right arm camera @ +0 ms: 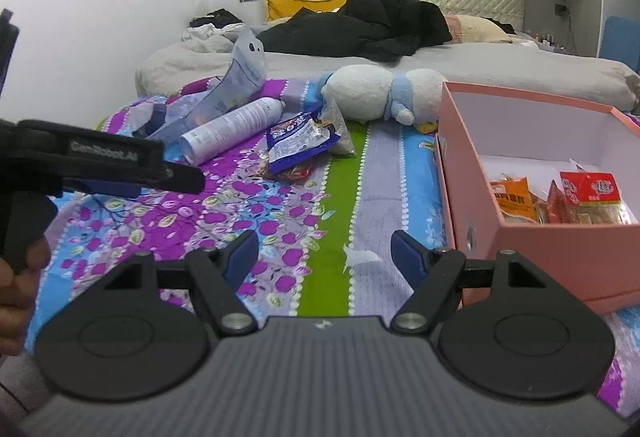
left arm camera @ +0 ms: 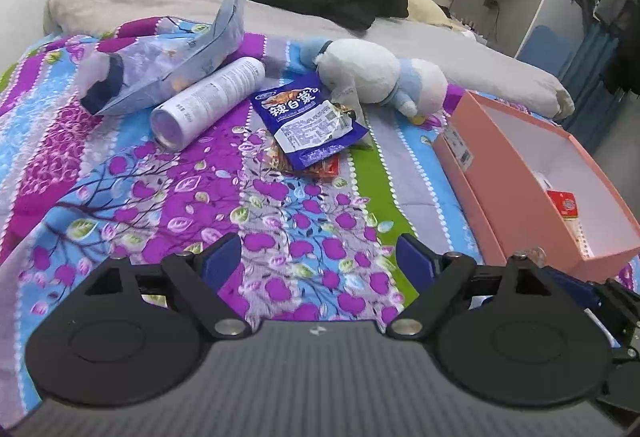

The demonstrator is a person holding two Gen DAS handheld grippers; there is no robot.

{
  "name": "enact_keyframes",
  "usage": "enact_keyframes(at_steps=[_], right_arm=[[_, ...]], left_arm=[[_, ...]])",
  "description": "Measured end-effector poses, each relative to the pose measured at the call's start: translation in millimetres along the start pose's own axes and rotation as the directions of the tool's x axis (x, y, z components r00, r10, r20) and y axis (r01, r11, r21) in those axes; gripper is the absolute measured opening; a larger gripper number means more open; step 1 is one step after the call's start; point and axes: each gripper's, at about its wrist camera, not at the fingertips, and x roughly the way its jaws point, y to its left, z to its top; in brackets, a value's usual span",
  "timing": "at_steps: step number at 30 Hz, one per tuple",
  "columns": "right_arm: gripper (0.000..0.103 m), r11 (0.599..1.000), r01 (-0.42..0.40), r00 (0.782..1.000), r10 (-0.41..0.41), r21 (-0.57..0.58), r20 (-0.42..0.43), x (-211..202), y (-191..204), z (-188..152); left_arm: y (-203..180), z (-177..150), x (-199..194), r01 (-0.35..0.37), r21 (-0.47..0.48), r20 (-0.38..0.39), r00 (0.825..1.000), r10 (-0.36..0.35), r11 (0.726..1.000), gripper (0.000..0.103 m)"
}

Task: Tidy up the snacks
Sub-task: 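Move both open grippers down to the snack pile beside the plush toy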

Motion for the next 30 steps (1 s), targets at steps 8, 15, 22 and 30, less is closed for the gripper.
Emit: enact_keyframes(at_steps=[8, 15, 22, 30], right_arm=[[0.075, 1.000, 0.015, 1.000, -0.015, 0.020, -0.004, 46, -3, 11], [0.074, 0.999, 0.021, 1.000, -0.021, 0.039, -0.009, 91, -3, 17], [0.072, 0.998, 0.031, 0.999, -0.030, 0.062, -0.015, 139, -14, 31], [0.056, 0.991, 0.046, 0.999, -0.047, 0.129, 0.008, 199, -28, 63]], left_arm=[[12, 20, 48, 0.003, -0.004, 0.002, 1.000, -0.003, 1.000, 0.087], [28, 31, 93, 0.022, -0.084, -0.003, 1.000, -0.022, 0.996, 0.087], [42, 48, 139, 0.047, -0.141, -0.012, 0.999, -0.049, 0.989, 0.087], [58, 88, 191, 0.102, -0.204, -0.005, 0.994, -0.105, 0.974, 0.095]])
